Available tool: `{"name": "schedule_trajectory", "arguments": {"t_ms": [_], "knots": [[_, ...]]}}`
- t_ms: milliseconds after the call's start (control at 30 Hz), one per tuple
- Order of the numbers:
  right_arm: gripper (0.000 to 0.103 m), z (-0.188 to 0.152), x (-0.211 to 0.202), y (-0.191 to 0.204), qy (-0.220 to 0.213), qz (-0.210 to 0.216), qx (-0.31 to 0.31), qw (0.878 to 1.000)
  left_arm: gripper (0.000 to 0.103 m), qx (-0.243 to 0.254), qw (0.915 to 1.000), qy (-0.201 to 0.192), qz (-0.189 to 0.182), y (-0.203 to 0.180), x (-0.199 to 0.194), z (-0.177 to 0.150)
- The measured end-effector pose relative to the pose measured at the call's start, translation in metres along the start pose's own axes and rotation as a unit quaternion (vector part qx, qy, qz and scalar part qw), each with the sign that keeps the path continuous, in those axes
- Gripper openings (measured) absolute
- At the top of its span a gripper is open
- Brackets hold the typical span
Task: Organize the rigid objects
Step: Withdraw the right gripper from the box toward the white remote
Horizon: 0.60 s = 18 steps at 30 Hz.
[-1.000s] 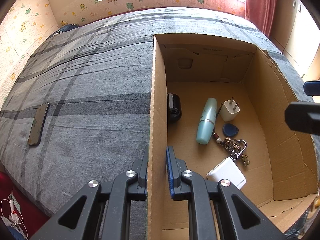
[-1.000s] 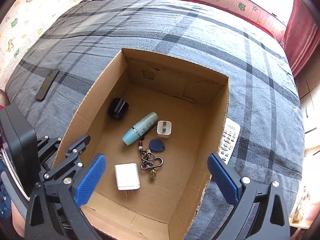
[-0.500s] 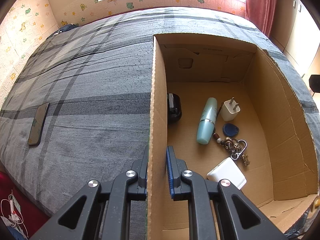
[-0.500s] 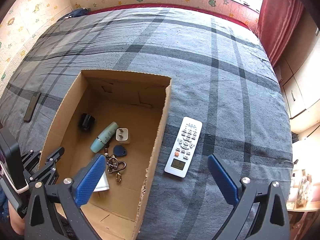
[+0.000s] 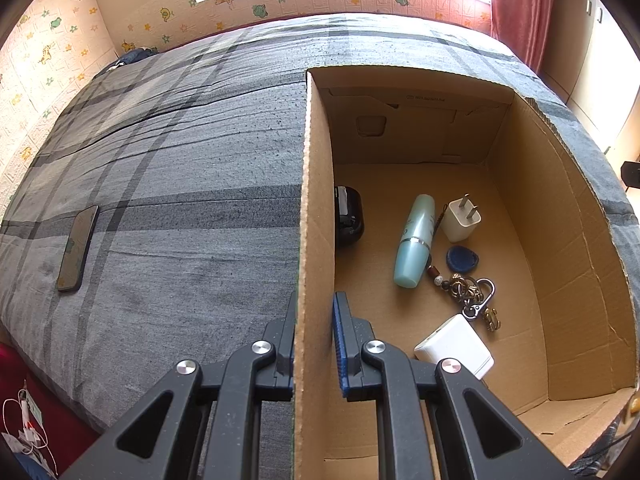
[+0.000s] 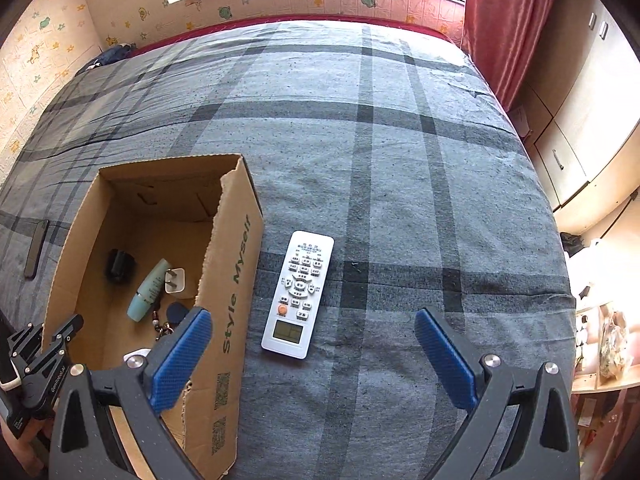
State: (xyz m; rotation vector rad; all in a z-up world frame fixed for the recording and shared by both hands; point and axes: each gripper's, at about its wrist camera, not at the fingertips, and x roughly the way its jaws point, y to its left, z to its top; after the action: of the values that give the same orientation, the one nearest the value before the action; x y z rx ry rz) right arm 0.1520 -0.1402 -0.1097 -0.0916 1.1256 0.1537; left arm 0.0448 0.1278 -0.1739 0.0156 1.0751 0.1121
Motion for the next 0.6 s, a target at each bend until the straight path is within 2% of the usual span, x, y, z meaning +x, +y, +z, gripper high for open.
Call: {"name": "schedule_trajectory", "arguments": {"t_ms": [133,500,600], "knots": [[0.103,-0.005,0.015,-0.008,0.013,-0.001,-0.003,1.0,0.015,0.0,1.0,0.0,0.0,-0.001,0.0,0.0],[0.101,-0.005,0.05,-0.016,0.037,0.029,0.007,0.999,0.015,-0.001,1.0,0.0,0.003,0.0,0.001,-0.001],[0.089,-0.002,0.061,-0.016,0.041,0.032,0.009,0.999,0.015,-0.001,1.0,0.0,0.003,-0.001,0.001,-0.001]]}}
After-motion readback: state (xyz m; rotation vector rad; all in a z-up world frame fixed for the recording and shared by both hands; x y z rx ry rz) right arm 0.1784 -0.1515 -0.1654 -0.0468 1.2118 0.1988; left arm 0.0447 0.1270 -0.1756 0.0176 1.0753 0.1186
